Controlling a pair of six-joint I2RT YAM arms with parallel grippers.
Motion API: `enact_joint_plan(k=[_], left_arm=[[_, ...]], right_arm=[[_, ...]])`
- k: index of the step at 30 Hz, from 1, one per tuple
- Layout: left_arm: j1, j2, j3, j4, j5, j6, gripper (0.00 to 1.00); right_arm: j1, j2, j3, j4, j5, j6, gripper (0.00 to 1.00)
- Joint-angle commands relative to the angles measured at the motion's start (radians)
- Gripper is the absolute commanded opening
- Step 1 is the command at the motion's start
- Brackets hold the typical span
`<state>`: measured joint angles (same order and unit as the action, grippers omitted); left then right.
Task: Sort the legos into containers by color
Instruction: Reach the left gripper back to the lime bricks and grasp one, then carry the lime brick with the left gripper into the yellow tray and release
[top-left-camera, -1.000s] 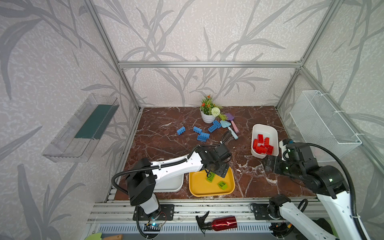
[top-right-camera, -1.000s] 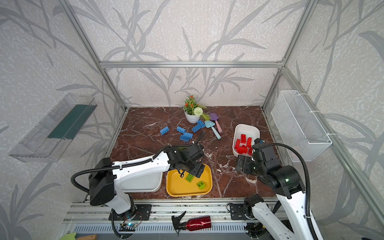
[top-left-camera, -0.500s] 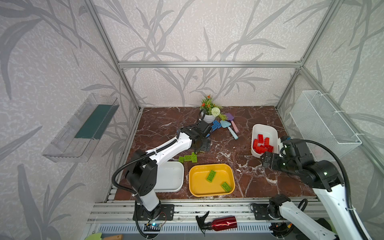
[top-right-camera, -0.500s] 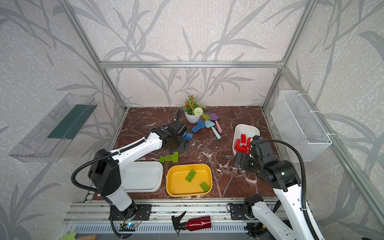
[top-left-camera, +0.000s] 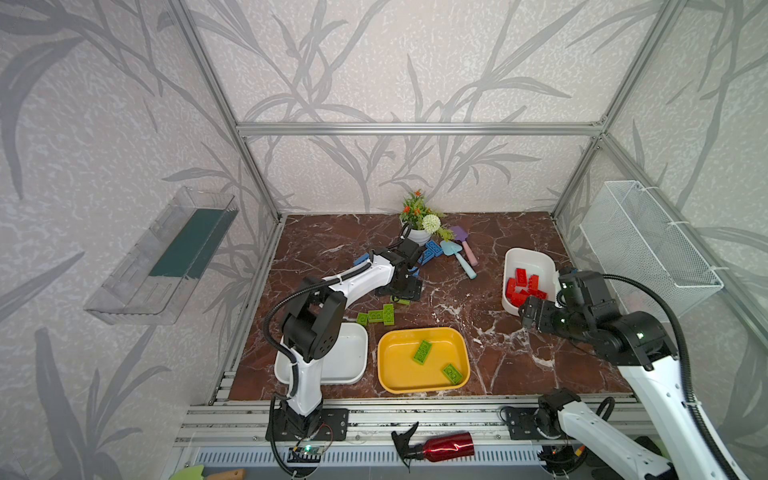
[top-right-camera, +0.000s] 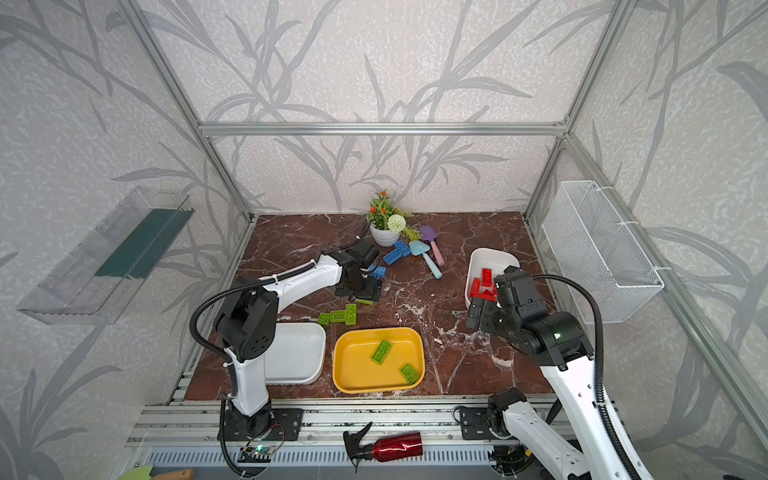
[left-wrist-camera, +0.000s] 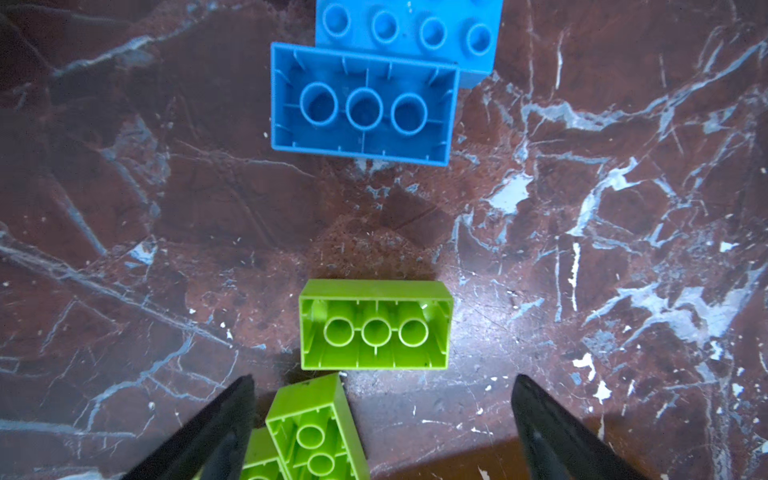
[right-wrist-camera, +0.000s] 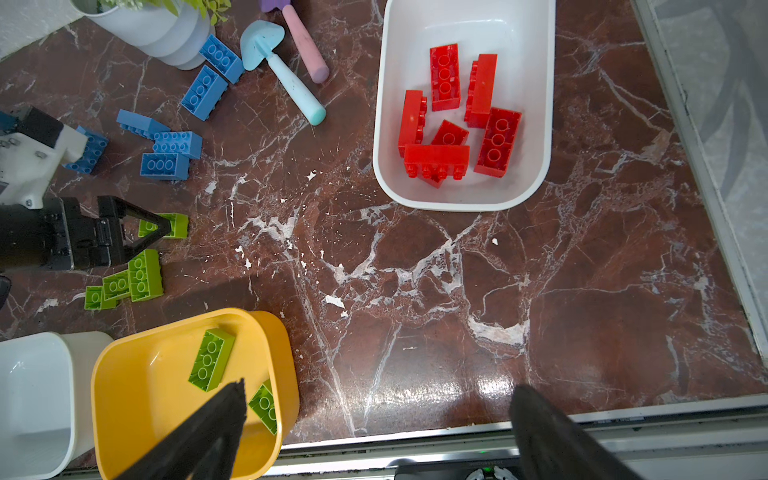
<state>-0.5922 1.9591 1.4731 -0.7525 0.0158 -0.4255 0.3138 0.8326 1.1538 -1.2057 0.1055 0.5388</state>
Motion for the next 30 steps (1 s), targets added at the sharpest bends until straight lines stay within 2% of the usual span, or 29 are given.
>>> enact_joint_plan(k=[1,8,14,21,26,30], left_arm=[[0.014,0.026,0.013,0.005,0.021,0.043,0.93],[0.026,0.076,0.015,0.031,0.036,0.071,0.82],[0.031,0.099,0.013,0.041,0.043,0.085,0.78],[0.032,0.096,0.019,0.017,0.048,0.074,0.49],[0.029,0.036,0.050,-0.041,0.039,0.068,0.42],[0.007,-0.049,0.067,-0.093,0.044,0.064,0.41]], right_arm=[[0.005,0.000,0.003,-0.013,0.025,0.021,0.99],[0.005,0.005,0.022,-0.035,0.034,0.035,0.99],[0.005,0.005,0.044,-0.059,0.052,0.035,0.99],[0.005,-0.003,0.047,-0.065,0.057,0.046,0.99],[0.005,-0.013,0.041,-0.064,0.050,0.049,0.99],[0.005,-0.027,0.025,-0.061,0.037,0.053,0.99]])
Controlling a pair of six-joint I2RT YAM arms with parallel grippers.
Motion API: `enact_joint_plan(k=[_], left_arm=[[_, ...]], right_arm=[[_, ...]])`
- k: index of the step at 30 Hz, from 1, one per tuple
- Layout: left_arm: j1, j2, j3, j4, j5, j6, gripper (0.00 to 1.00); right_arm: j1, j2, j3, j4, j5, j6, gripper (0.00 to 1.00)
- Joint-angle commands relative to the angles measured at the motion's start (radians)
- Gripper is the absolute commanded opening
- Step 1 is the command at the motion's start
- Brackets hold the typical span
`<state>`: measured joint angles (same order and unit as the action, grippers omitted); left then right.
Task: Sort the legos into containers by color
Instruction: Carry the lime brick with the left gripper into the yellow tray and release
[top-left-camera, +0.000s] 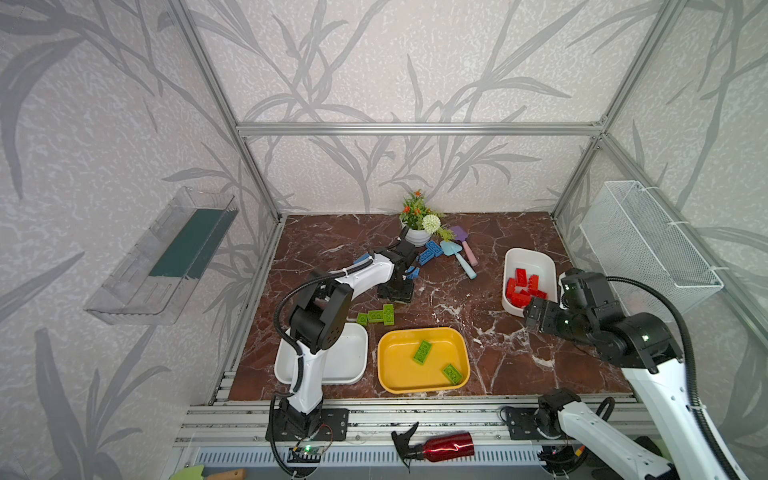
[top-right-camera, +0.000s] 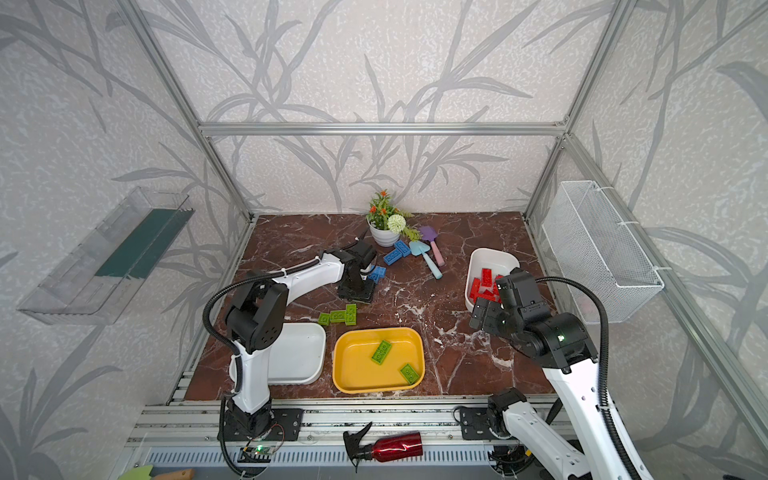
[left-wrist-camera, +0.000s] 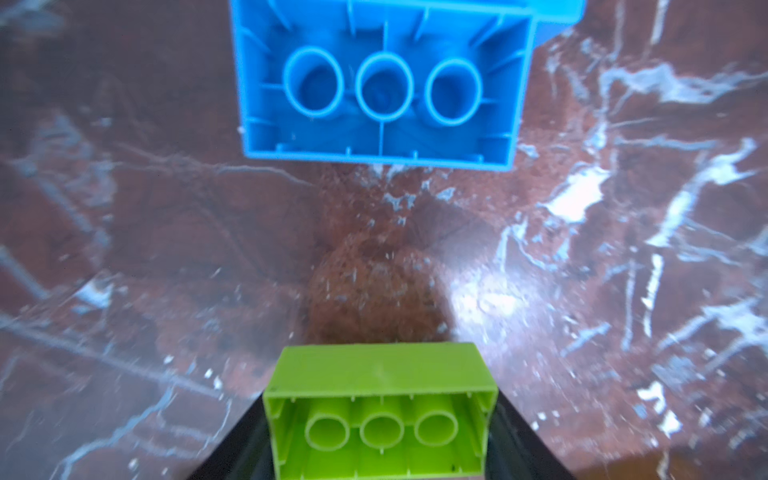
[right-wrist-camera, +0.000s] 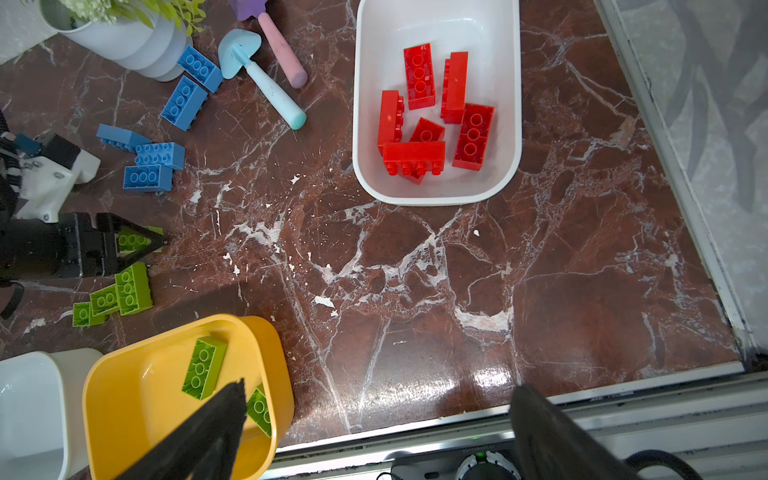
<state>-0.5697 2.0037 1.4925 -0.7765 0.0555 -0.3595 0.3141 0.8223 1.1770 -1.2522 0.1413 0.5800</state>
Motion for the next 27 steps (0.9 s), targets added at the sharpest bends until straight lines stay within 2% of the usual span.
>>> enact_joint_plan(k=[1,5,9,16,23,27], left_arm=[[-0.026,-0.120,0.049,-0.085,-0.005,-0.005,0.41],[-0.091,-0.227,0.032,-0.132,-0.034,-0.028,0.41],[-0.204,-0.327,-0.023,-0.154,-0.071,-0.081,0.42],[-0.410,-0.474,-0.205,-0.087,-0.067,-0.263,0.43],[-0.563,-0.487,-0.326,-0.015,-0.136,-0.402,0.48],[-0.591,-0.469,-0.378,0.046,-0.154,-0.459,0.56]], right_arm=[[0.005,-0.020,0.000,-0.014,-0.004,0.012,0.99],[0.005,-0.026,-0.010,-0.011,-0.029,-0.003,0.99],[0.005,-0.042,-0.027,-0.007,-0.063,-0.017,0.99],[0.005,-0.094,-0.072,-0.022,-0.163,-0.045,0.99],[0.006,-0.179,-0.126,-0.020,-0.359,-0.066,0.99],[0.006,-0.233,-0.158,-0.028,-0.469,-0.062,0.99]])
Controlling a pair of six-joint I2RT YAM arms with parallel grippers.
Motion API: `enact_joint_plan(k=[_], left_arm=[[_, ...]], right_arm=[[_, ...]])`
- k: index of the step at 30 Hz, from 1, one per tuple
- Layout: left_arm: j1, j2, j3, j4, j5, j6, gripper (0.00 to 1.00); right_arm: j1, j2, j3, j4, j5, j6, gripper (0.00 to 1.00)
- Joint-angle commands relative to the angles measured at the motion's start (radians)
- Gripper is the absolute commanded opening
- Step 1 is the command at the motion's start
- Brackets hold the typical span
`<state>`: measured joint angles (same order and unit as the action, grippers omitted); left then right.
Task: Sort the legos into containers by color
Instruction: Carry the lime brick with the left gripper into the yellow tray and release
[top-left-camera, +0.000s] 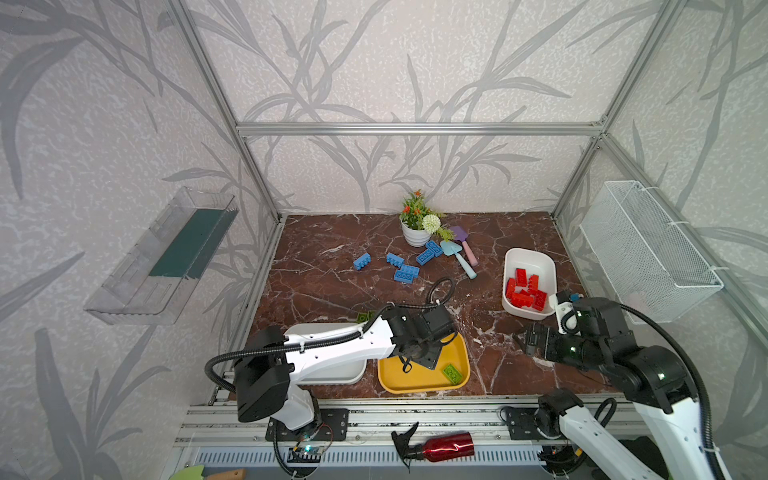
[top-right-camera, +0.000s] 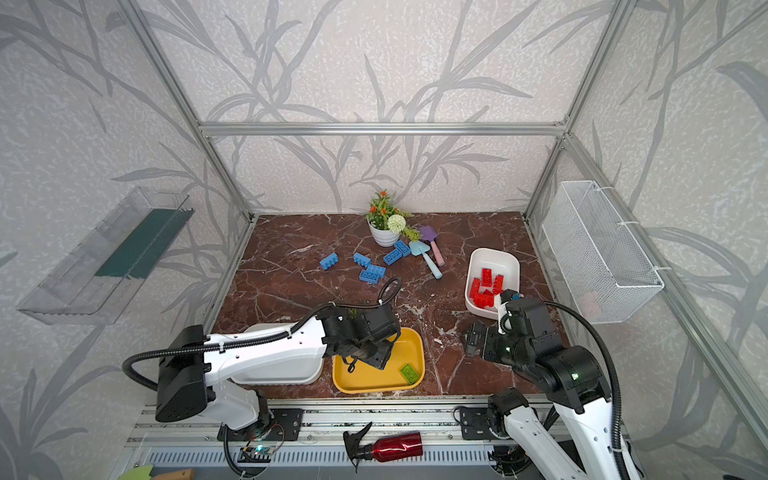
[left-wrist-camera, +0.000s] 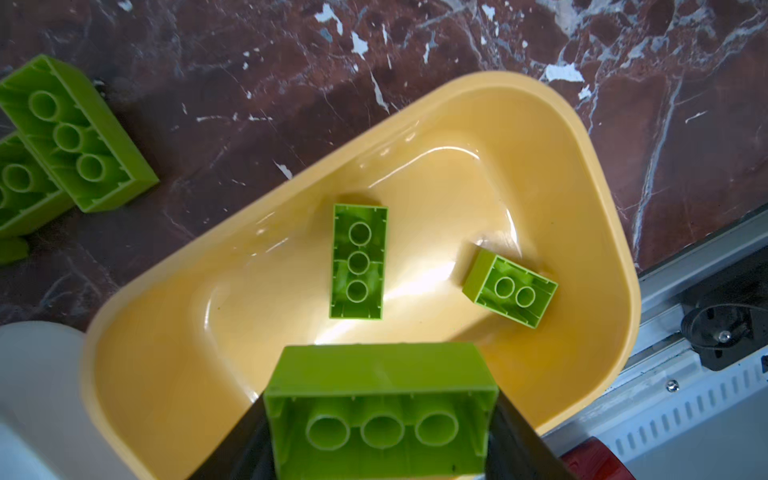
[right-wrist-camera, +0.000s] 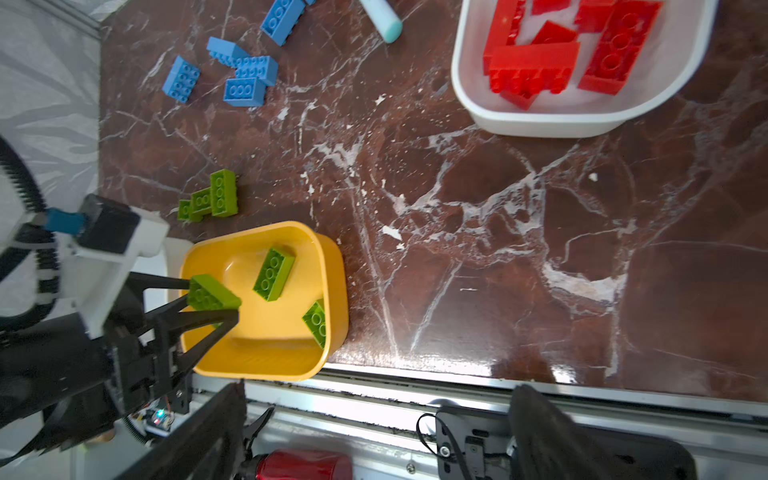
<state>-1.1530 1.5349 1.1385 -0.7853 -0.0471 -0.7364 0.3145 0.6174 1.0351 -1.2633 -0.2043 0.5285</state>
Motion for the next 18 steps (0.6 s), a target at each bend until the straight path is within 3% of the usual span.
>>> enact_joint_plan(k=[1,5,8,12,18], left_arm=[[-0.011,0.004,-0.037,0.073,-0.054,-0.092,0.62],[-0.011,0.013,-0.045,0.097,-0.091,-0.103,0.85],[-0.010,0.028,0.001,0.048,-0.140,-0.095,0.93],[0.016,0.033,0.050,-0.013,-0.168,-0.072,0.96],[0.166,-0.042,0.042,-0.067,-0.128,-0.026,0.96]], right_arm=[[0.006,-0.040,-0.019,-0.025,-0.140,-0.013,0.99],[0.006,-0.068,-0.018,-0.059,-0.198,-0.032,0.99],[0.006,-0.075,-0.023,-0.072,-0.224,-0.039,0.99],[0.006,-0.078,-0.030,-0.067,-0.239,-0.040,0.99],[0.005,-0.051,-0.056,0.003,-0.249,-0.020,0.99]])
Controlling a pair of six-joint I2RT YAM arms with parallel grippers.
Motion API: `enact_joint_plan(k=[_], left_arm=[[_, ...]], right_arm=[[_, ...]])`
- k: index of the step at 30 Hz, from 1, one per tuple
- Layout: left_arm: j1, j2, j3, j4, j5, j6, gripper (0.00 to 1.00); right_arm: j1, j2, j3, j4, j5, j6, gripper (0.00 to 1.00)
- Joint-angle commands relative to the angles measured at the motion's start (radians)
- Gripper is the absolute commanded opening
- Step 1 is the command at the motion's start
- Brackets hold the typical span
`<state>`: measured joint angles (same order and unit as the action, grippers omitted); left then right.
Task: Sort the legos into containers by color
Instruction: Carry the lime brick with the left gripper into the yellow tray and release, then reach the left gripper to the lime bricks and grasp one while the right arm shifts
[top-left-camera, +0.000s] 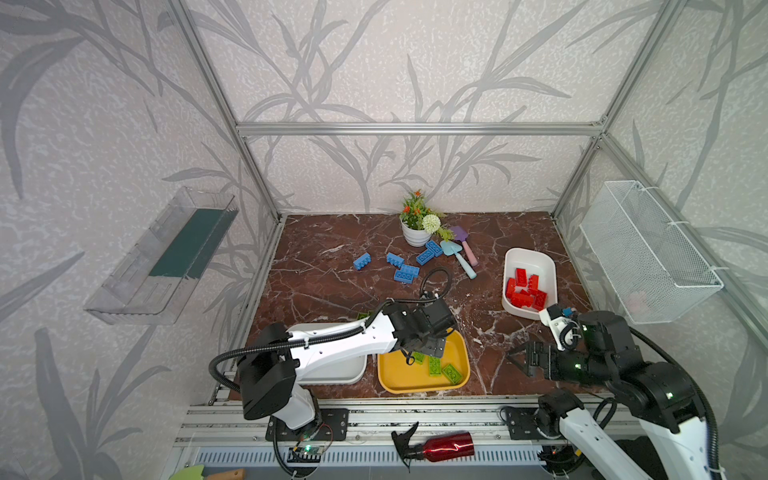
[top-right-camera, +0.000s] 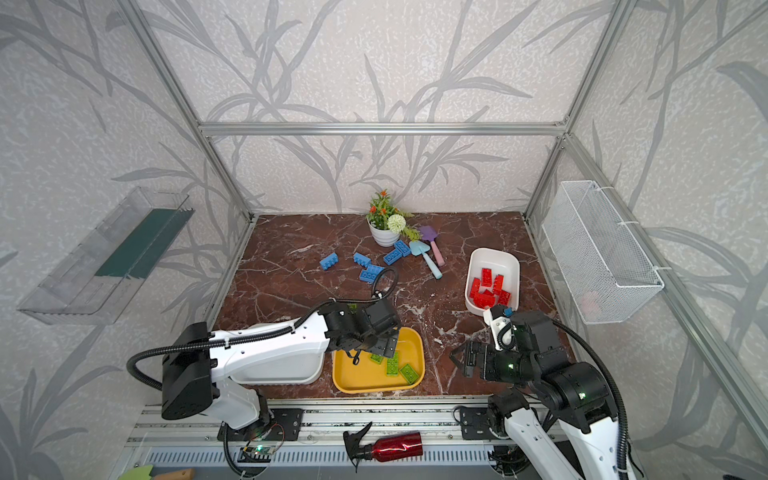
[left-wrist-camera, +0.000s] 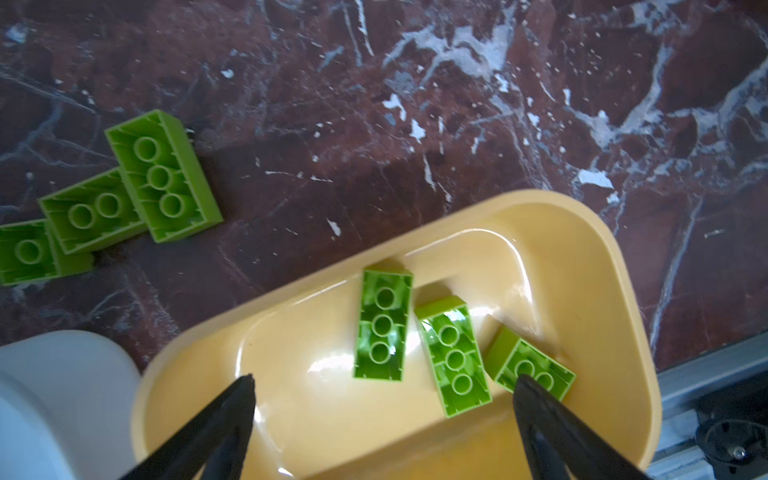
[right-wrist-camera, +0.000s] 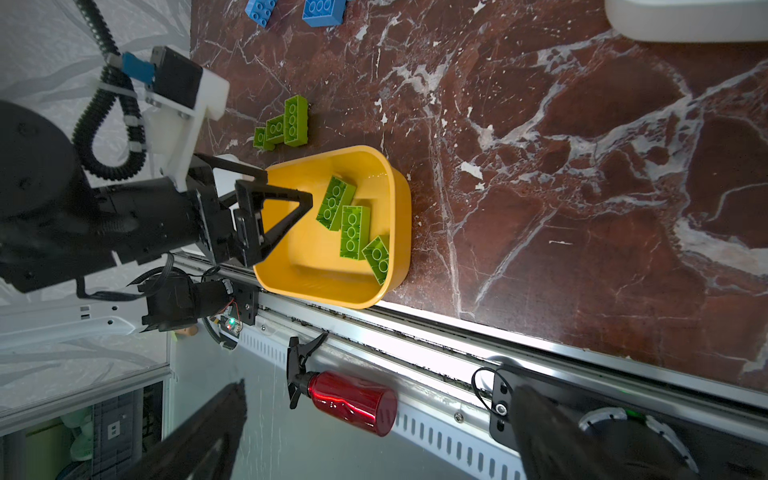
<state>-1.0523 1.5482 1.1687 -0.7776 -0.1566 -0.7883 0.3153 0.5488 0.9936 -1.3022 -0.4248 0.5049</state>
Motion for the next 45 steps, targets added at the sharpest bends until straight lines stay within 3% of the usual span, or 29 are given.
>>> enact_joint_plan(k=[1,8,14,32,45], left_arm=[[0.102,-0.069,0.007,-0.088,-0.015,0.039,0.96],[0.339,-0.086,-0.008,-0.072,0.066,0.145,0.97],[0.424,0.029,0.025,-0.025,0.129,0.205,0.96],[0.459,0.359,0.214,0.015,0.164,0.280,0.82],[0.461,0.396,0.178,0.042,0.206,0.226,0.72]], right_arm=[[0.007,0.030,-0.019,0.058,-0.031,0.009,0.99],[0.079,0.134,-0.011,0.164,0.028,0.034,0.99],[0.243,0.247,-0.003,0.254,0.146,0.090,0.99],[0.284,0.352,0.036,0.262,0.234,0.096,0.99],[0.283,0.326,0.031,0.229,0.276,0.110,0.99]])
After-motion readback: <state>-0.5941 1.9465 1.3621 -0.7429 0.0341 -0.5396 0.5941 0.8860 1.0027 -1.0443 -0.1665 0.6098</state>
